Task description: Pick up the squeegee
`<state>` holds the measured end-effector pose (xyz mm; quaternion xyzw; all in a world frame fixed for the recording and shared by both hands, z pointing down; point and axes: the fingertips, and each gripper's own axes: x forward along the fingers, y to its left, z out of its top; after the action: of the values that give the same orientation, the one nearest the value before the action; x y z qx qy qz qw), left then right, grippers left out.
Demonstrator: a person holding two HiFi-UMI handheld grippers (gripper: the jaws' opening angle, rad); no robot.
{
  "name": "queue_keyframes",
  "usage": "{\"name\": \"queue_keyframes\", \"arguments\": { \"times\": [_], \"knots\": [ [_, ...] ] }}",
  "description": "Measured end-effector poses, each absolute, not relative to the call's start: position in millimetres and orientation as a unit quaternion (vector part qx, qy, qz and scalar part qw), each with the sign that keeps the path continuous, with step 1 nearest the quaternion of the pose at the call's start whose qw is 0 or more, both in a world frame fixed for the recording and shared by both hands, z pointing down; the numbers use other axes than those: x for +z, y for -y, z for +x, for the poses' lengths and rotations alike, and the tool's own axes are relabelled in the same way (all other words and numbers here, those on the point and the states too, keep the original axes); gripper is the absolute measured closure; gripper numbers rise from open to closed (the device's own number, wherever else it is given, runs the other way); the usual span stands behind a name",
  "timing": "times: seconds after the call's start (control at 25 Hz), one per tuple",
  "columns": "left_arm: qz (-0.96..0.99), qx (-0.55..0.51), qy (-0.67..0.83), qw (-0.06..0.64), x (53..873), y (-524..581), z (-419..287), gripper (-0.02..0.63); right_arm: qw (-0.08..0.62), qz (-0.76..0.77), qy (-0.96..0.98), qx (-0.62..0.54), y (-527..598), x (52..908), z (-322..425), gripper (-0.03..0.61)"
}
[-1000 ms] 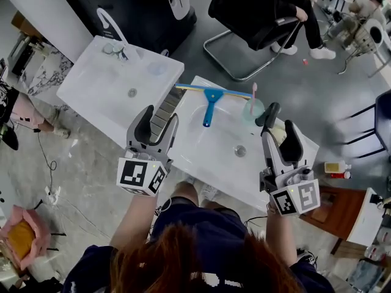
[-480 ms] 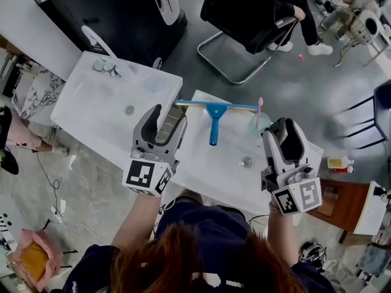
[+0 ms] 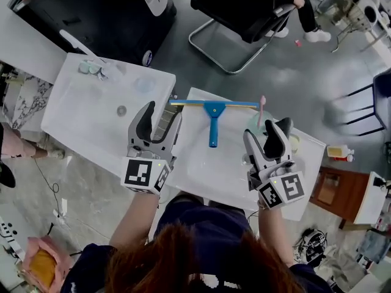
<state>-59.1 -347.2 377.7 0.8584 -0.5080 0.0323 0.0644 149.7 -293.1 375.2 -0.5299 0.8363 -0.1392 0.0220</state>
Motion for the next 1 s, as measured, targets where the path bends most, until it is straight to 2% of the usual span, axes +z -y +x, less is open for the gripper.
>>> {"name": "queue_keyframes", "arguments": {
  "times": [0.24,0.64,1.0],
  "knots": [
    [0.840,0.037,0.533,0.099,411.8,338.2,-68.4,0.348,-0.049,-0.496,-0.848,-0.179,303.7,444.0,124.9,0.307],
    [0.817,0.077,0.558,0.122,453.1,321.5,-95.2,0.348,-0.130,-0.479,-0.809,-0.316,319.1,580.2,85.4,0.302],
    [0.820,0.085,0.551,0.132,469.1,320.2,-97.4,0.348,-0.147,-0.504,-0.765,-0.374,332.7,624.1,69.8,0.291]
  ]
}}
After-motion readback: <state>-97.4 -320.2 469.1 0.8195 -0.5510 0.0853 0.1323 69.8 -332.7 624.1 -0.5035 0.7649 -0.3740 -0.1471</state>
